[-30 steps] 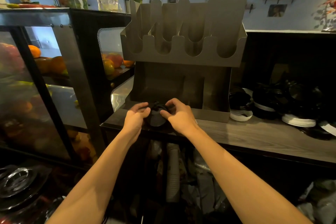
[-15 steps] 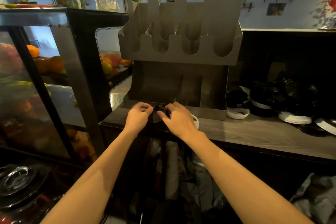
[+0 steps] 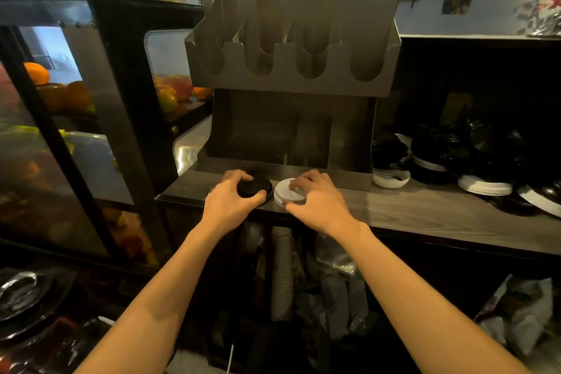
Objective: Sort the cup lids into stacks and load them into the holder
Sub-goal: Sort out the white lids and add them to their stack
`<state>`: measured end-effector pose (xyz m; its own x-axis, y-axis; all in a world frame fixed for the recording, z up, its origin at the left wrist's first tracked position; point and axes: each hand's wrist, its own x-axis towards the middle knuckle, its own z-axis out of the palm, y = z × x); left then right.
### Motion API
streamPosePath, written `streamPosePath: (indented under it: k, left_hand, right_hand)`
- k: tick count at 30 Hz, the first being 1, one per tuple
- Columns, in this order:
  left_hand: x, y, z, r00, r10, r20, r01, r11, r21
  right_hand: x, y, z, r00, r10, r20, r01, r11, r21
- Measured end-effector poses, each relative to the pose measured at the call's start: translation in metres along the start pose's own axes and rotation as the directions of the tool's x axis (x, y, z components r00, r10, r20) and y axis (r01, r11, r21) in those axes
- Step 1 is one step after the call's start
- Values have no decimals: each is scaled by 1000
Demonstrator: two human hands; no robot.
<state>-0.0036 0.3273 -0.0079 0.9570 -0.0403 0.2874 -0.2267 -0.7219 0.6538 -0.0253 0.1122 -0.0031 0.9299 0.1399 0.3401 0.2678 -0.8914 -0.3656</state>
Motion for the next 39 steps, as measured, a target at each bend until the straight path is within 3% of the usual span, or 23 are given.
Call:
streamPosePath:
  k: [4,9,13,20,25,28,31,36,39]
  left_hand:
    - [2,-2,-5,999,-23,39,21,999,42]
    - [-2,-5,2,998,15,-54,-11,997,74]
    - [-4,-7,6,995,47,-85,-39,995,90]
    - [0,0,0,998,-62,-34,62,998,16]
    - [-4,5,2,995,-79,-61,77,997,-29]
    - [-7,7,1,993,-90,-81,83,993,-87]
    - [-11,10,1,990,-57,-127,33,983,-183]
    - [-19,38,10,979,121,-165,-167,939,-301]
    - [-16,64,22,976,173,-131,-211,904,-371]
  right_hand:
    - [10,-5,5,1000,26,14,-27,997,78]
    - [4,0,13,995,51,-91,-27,967,254]
    - [6,0,12,995,58,-75,-45,986,163]
    - [6,1,10,996,82,-22,-75,967,244]
    - [2,-3,7,997,55,-54,-38,957,286]
    - [1,-3,2,1000,17,-4,-15,945,326]
    - [1,-2,-2,1000,-21,18,13,931,365]
    - [-7,6,-10,986,28,-165,27,946,322]
    - [-13,22,-26,969,62,-239,9,958,285]
